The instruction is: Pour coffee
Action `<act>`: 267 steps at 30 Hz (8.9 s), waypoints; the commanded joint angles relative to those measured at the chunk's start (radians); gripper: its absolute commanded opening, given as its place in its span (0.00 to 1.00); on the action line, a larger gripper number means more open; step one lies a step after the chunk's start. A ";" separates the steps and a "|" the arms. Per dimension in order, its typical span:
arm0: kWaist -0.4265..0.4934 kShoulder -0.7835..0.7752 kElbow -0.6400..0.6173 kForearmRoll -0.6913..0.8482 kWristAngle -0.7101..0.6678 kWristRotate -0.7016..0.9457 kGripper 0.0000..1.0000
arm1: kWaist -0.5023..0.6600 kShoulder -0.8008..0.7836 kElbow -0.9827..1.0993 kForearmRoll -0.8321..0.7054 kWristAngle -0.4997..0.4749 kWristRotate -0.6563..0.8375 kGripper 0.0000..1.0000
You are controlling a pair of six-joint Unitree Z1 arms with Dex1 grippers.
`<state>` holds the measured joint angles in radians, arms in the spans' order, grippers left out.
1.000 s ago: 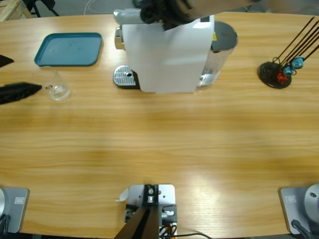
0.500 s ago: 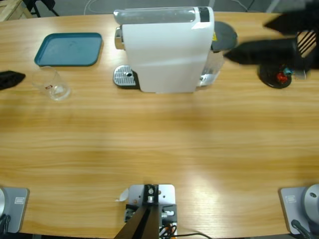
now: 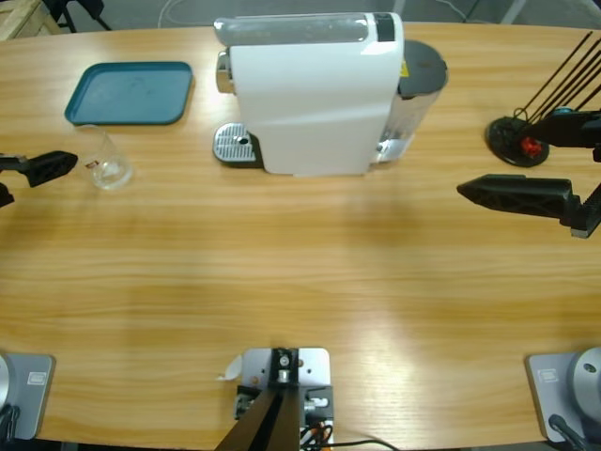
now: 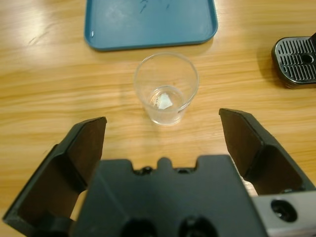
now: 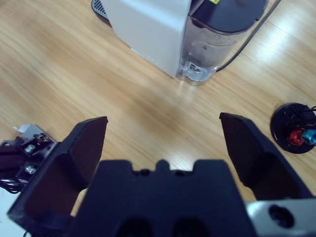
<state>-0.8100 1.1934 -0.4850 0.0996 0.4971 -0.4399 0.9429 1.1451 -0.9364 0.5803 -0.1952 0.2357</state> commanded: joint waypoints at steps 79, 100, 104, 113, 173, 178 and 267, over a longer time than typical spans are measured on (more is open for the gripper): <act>0.496 0.699 -0.221 -0.494 -1.306 1.323 0.00 | 0.010 -0.077 0.068 0.090 -0.048 0.024 1.00; 0.350 0.787 -0.359 -0.488 -1.184 1.301 0.00 | 0.010 -0.075 0.088 0.076 -0.067 0.024 1.00; 0.344 0.785 -0.361 -0.478 -1.184 1.304 0.00 | 0.010 -0.074 0.090 0.075 -0.072 0.024 1.00; 0.265 0.807 -0.370 -0.474 -1.031 1.318 0.00 | 0.010 -0.083 0.090 0.079 -0.079 0.024 1.00; 0.387 0.653 -0.269 -0.484 -1.279 1.187 0.96 | 0.010 -0.076 0.108 0.056 -0.068 0.039 1.00; 0.387 0.566 -0.224 -0.483 -1.315 1.166 0.96 | 0.010 -0.074 0.099 0.045 -0.068 0.039 1.00; 0.290 0.074 -0.063 -0.164 -0.856 0.635 1.00 | -0.316 0.749 -0.867 0.363 0.175 -0.104 0.00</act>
<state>-0.5145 1.2283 -0.5692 -0.0488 -0.3582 0.2062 0.6233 1.8544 -1.8647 0.9516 -0.0124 0.1319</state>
